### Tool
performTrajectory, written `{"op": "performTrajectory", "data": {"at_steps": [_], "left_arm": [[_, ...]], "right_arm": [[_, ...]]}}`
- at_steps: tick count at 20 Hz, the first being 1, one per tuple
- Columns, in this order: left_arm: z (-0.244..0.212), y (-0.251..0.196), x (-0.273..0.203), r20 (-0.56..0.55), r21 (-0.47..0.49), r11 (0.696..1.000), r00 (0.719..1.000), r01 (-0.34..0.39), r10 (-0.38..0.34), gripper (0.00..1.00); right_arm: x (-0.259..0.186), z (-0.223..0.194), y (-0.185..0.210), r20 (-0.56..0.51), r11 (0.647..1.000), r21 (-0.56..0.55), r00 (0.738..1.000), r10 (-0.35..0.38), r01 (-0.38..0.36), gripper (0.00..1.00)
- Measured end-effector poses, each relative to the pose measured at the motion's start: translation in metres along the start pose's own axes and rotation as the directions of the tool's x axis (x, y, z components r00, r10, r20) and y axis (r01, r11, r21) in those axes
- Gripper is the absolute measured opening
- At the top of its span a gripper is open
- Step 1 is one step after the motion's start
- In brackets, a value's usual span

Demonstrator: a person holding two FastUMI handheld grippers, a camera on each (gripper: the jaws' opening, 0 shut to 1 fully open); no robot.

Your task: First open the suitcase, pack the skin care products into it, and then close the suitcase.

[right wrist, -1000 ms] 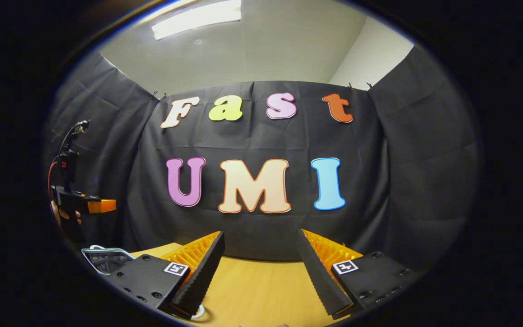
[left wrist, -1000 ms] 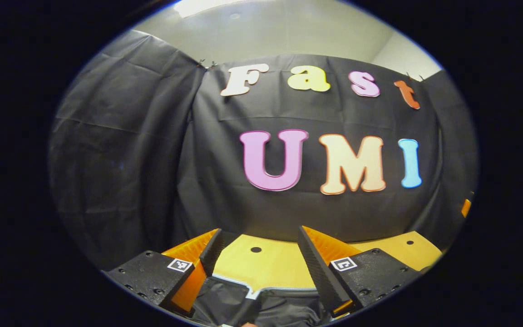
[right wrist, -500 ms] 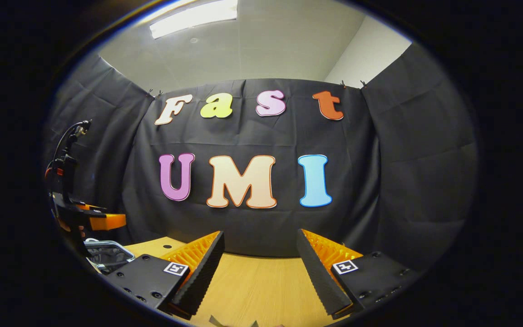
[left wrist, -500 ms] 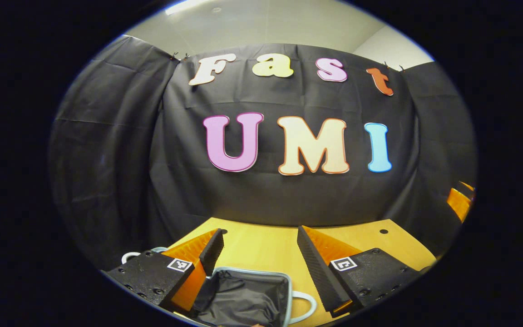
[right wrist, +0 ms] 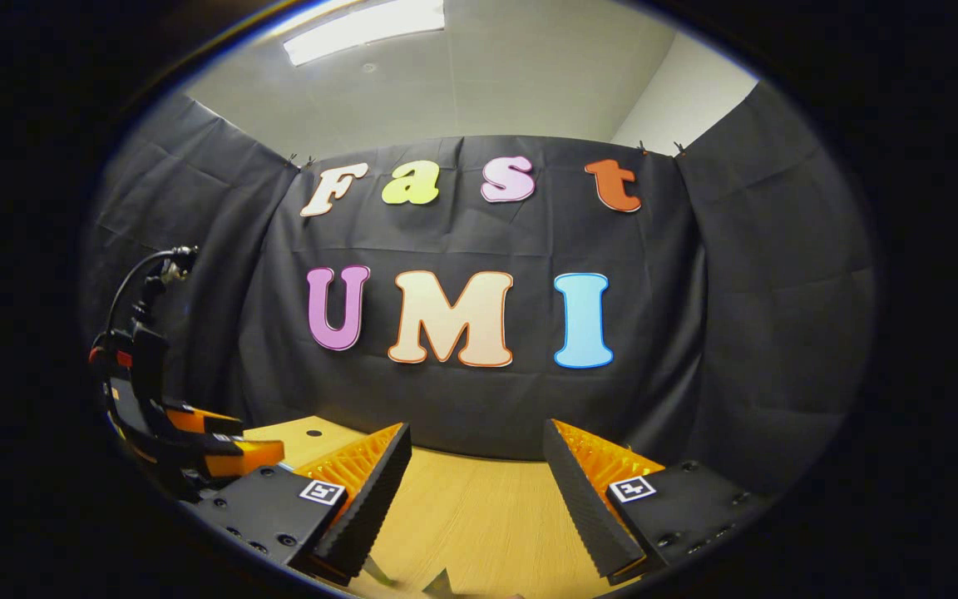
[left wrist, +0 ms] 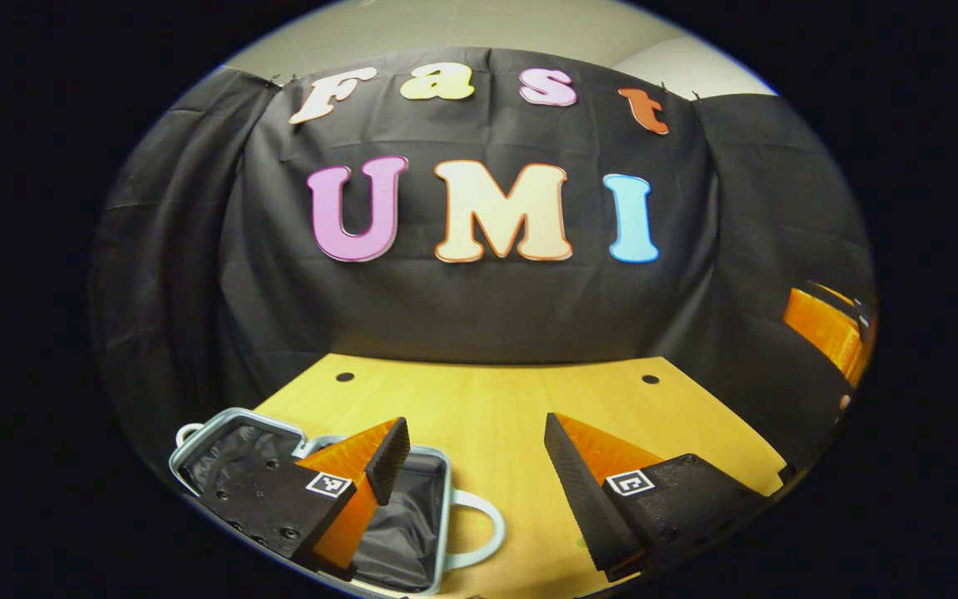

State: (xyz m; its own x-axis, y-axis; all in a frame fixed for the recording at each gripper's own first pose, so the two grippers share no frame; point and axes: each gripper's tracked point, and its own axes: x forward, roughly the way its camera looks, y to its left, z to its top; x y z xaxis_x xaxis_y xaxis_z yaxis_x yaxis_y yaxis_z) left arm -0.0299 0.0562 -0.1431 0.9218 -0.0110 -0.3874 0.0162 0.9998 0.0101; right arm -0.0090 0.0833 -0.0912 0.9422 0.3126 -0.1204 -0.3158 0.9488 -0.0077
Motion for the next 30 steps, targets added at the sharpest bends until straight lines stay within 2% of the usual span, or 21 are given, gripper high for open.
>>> {"op": "performTrajectory", "data": {"at_steps": [7,12,20,22,24,26,27,28,29,30], "left_arm": [[-0.073,-0.067,0.001,-0.130,-0.041,0.995,0.987,0.092,-0.097,0.95],[-0.110,-0.096,0.000,-0.191,-0.080,0.988,0.971,0.133,-0.146,0.94],[-0.181,-0.127,0.002,-0.306,-0.128,0.979,0.933,0.157,-0.189,0.78],[-0.198,-0.128,0.005,-0.335,-0.127,0.980,0.924,0.150,-0.185,0.72],[-0.209,-0.127,0.010,-0.349,-0.139,0.980,0.920,0.140,-0.180,0.62],[-0.222,-0.127,0.015,-0.370,-0.159,0.978,0.911,0.132,-0.183,0.40],[-0.225,-0.123,0.016,-0.383,-0.160,0.980,0.908,0.119,-0.173,0.33],[-0.219,-0.113,0.020,-0.354,-0.155,0.983,0.924,0.093,-0.144,0.25],[-0.214,-0.109,0.024,-0.353,-0.173,0.981,0.925,0.084,-0.141,0.16],[-0.214,-0.107,0.023,-0.360,-0.195,0.978,0.922,0.078,-0.145,0.13]], "right_arm": [[-0.012,-0.014,-0.014,-0.038,0.999,-0.023,0.999,0.021,-0.022,0.99],[-0.018,-0.027,-0.025,-0.078,0.999,-0.030,0.997,0.015,-0.017,0.99],[-0.030,-0.050,-0.036,-0.127,0.998,-0.062,0.992,0.016,-0.024,0.99],[-0.033,-0.058,-0.036,-0.140,0.998,-0.062,0.990,0.022,-0.031,0.99],[-0.035,-0.069,-0.033,-0.157,0.997,-0.060,0.987,0.036,-0.046,0.99],[-0.037,-0.079,-0.027,-0.164,0.997,-0.048,0.985,0.057,-0.066,0.99],[-0.038,-0.085,-0.021,-0.164,0.996,-0.034,0.984,0.073,-0.080,0.99],[-0.038,-0.091,-0.015,-0.162,0.995,-0.022,0.983,0.089,-0.094,0.99],[-0.038,-0.099,-0.009,-0.167,0.994,-0.014,0.981,0.103,-0.107,0.99],[-0.038,-0.107,-0.003,-0.172,0.993,-0.012,0.978,0.115,-0.119,0.99]]}}
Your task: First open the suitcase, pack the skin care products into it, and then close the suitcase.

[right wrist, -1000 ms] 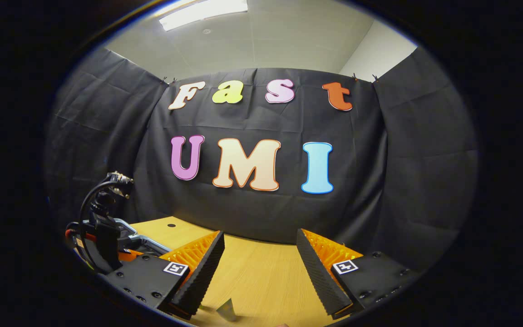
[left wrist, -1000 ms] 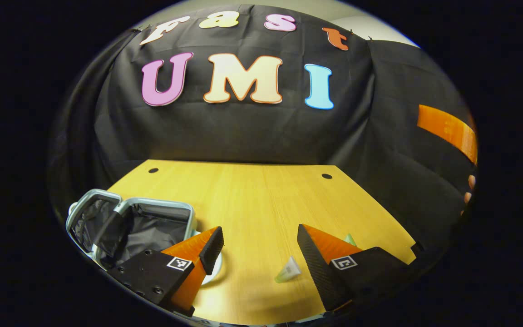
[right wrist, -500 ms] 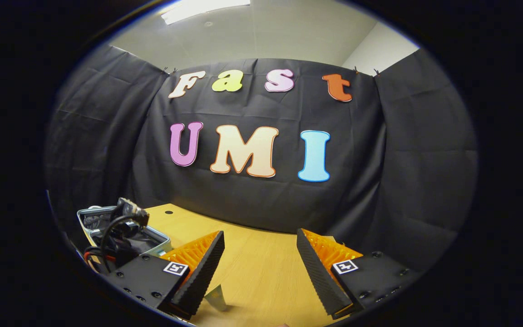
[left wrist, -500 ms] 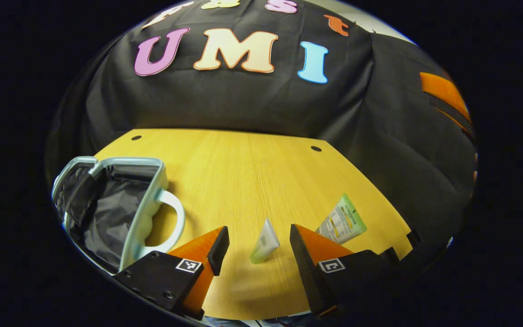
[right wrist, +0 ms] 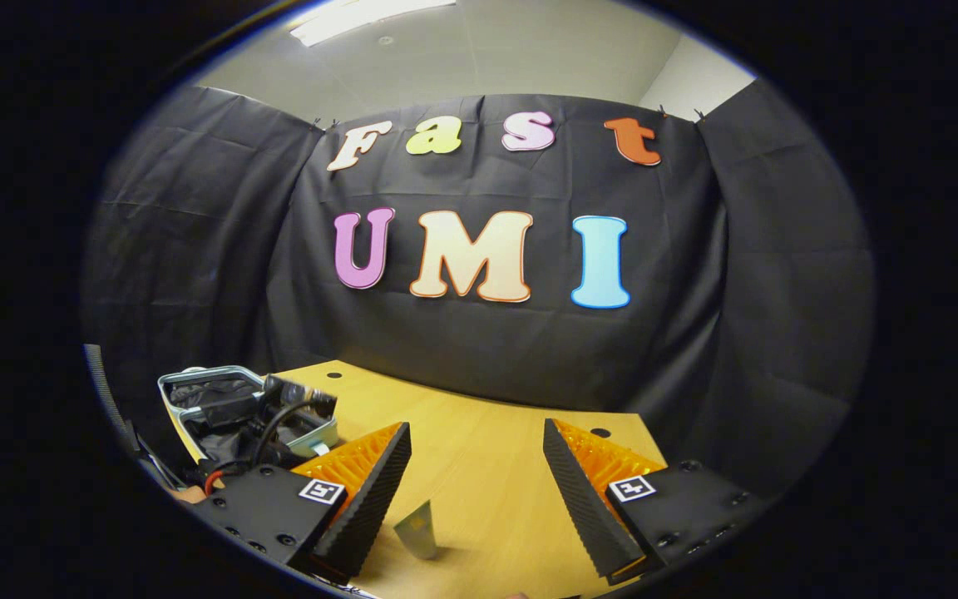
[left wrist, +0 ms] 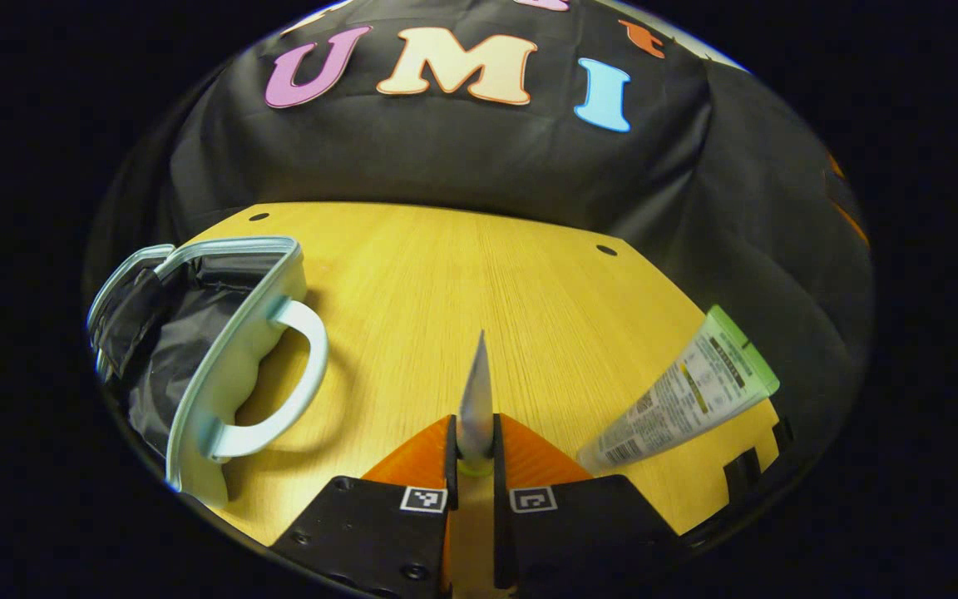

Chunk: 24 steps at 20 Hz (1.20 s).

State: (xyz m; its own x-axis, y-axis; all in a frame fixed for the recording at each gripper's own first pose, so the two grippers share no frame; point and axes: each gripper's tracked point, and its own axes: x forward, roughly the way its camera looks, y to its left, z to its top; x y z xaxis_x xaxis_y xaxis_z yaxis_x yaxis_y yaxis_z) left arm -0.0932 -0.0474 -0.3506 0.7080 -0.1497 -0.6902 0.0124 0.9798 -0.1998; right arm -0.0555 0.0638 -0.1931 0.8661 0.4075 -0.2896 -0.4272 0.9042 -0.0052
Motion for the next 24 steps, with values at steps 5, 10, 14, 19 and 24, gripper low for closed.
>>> {"op": "performTrajectory", "data": {"at_steps": [5,10,14,19,24], "left_arm": [[0.022,0.015,-0.022,-0.011,0.032,0.999,1.000,-0.020,0.021,0.11],[0.048,0.020,-0.061,0.007,0.055,0.998,0.999,-0.031,0.031,0.10],[0.069,0.028,-0.090,0.048,0.083,0.994,0.997,-0.066,0.062,0.11],[0.075,0.038,-0.109,0.053,0.082,0.991,0.993,-0.108,0.104,0.11],[0.070,0.051,-0.121,0.036,0.087,0.985,0.989,-0.147,0.145,0.11]], "right_arm": [[0.011,-0.053,0.025,-0.063,0.998,-0.003,0.996,0.056,-0.056,0.99],[0.018,-0.107,0.046,-0.139,0.994,-0.001,0.984,0.111,-0.112,0.99],[0.023,-0.151,0.048,-0.211,0.993,0.001,0.971,0.114,-0.116,0.99],[0.029,-0.197,0.052,-0.315,0.991,0.032,0.939,0.136,-0.133,0.88],[0.029,-0.214,0.060,-0.354,0.988,0.051,0.922,0.157,-0.149,0.54]]}}
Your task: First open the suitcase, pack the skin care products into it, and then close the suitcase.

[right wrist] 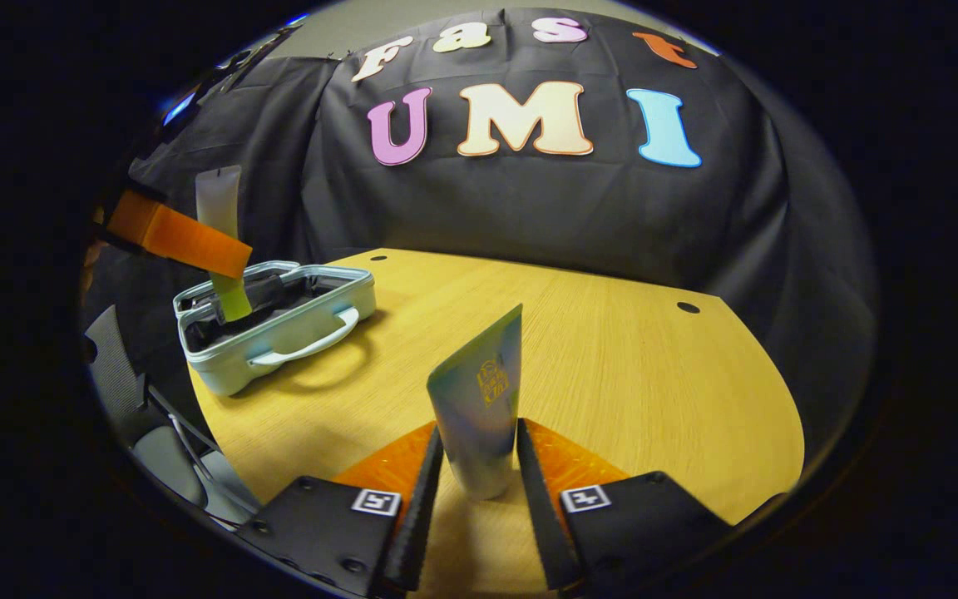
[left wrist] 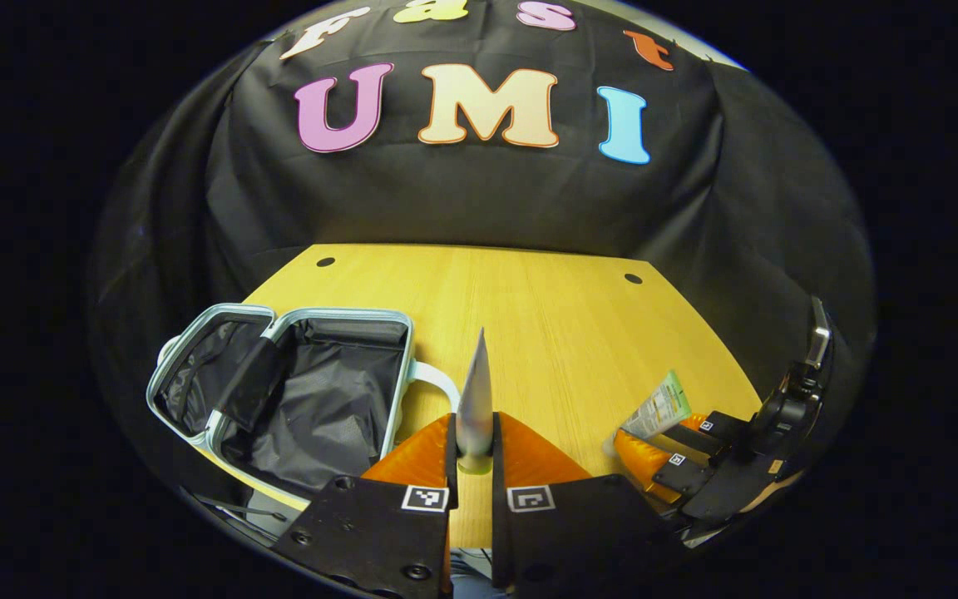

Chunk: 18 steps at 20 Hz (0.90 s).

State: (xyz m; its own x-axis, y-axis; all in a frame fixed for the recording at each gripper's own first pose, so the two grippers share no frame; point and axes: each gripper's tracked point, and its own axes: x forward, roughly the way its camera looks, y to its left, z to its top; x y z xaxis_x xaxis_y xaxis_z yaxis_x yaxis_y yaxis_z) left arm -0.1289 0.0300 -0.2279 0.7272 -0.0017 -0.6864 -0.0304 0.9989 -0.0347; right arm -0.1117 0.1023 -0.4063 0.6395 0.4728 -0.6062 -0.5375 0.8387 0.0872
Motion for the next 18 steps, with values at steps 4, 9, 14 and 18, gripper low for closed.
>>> {"op": "performTrajectory", "data": {"at_steps": [4,9,14,18], "left_arm": [[-0.010,0.016,-0.004,-0.036,-0.023,0.999,0.999,-0.036,0.035,0.11],[-0.018,0.054,-0.010,-0.086,-0.021,0.996,0.993,-0.088,0.085,0.11],[-0.029,0.117,-0.005,-0.168,0.011,0.993,0.979,-0.114,0.114,0.11],[-0.045,0.169,0.013,-0.260,0.024,0.990,0.956,-0.138,0.140,0.11]], "right_arm": [[0.010,-0.001,0.002,-0.045,0.999,0.024,0.998,0.039,-0.038,0.29],[0.007,0.016,0.014,-0.085,0.996,0.052,0.993,0.080,-0.076,0.21],[0.001,0.067,0.044,-0.041,0.988,0.116,0.994,0.103,-0.098,0.21],[-0.001,0.099,0.084,-0.021,0.980,0.167,0.993,0.116,-0.111,0.21]]}}
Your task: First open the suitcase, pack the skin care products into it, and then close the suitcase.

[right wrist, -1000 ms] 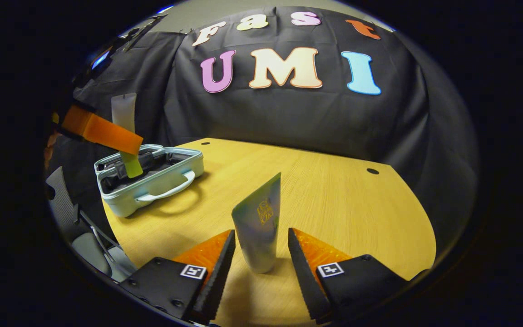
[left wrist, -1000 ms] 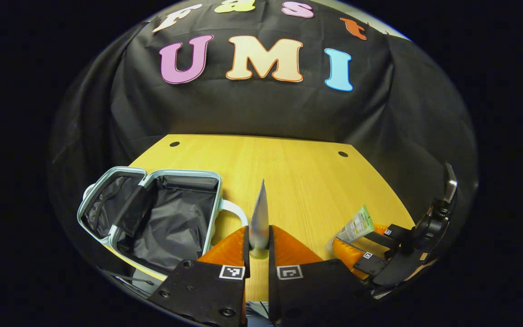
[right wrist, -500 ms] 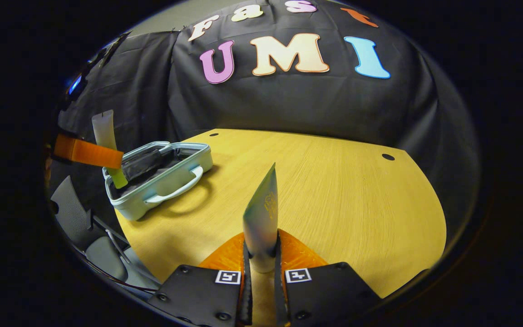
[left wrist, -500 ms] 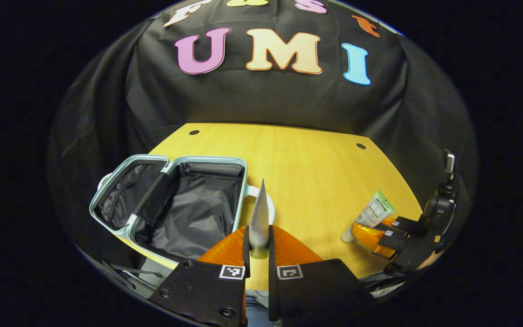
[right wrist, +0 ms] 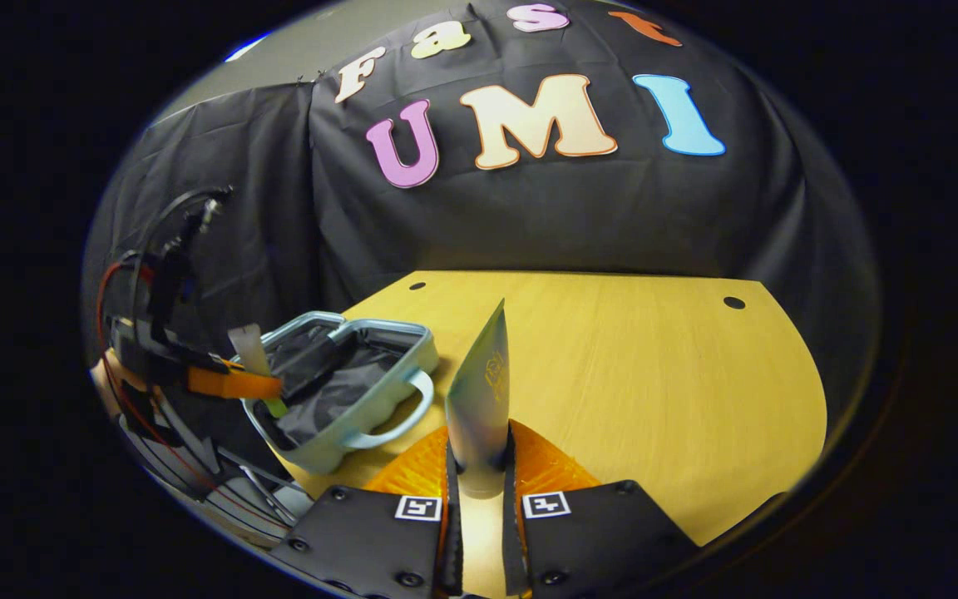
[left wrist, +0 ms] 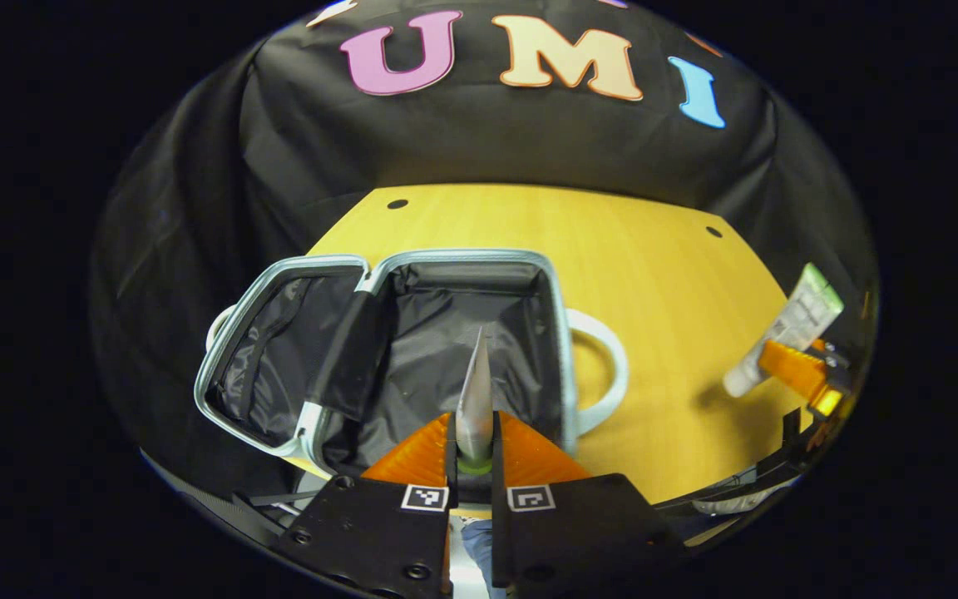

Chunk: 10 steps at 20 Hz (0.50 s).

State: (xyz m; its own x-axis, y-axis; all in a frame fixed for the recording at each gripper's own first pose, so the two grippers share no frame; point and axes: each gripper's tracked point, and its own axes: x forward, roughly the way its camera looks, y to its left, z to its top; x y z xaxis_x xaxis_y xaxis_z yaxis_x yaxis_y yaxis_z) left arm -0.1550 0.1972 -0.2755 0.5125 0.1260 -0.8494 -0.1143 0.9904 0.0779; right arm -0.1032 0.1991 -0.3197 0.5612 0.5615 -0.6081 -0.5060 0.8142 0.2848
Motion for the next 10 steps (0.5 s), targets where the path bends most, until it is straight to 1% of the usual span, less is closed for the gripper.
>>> {"op": "performTrajectory", "data": {"at_steps": [2,3,4,5,8,10], "left_arm": [[-0.008,0.020,0.017,-0.053,0.015,1.000,0.999,-0.012,0.013,0.11],[-0.013,0.028,0.025,-0.082,0.021,1.000,0.996,-0.016,0.017,0.11],[-0.016,0.034,0.033,-0.105,0.026,1.000,0.994,-0.015,0.017,0.12],[-0.017,0.039,0.040,-0.120,0.025,1.000,0.993,-0.011,0.014,0.12],[-0.018,0.051,0.058,-0.141,0.021,1.000,0.990,0.003,0.000,0.11],[-0.018,0.053,0.070,-0.152,0.036,0.999,0.988,0.031,-0.025,0.11]], "right_arm": [[0.003,0.006,0.022,-0.002,1.000,-0.001,1.000,0.011,-0.011,0.21],[0.004,0.007,0.034,-0.007,1.000,0.001,1.000,0.019,-0.019,0.18],[0.007,0.009,0.046,-0.012,1.000,-0.001,1.000,0.028,-0.028,0.21],[0.010,0.011,0.058,-0.016,0.999,-0.004,0.999,0.036,-0.037,0.21],[0.023,0.017,0.095,-0.023,0.997,-0.029,0.998,0.067,-0.067,0.21],[0.034,0.019,0.122,-0.032,0.995,-0.030,0.995,0.098,-0.099,0.21]]}}
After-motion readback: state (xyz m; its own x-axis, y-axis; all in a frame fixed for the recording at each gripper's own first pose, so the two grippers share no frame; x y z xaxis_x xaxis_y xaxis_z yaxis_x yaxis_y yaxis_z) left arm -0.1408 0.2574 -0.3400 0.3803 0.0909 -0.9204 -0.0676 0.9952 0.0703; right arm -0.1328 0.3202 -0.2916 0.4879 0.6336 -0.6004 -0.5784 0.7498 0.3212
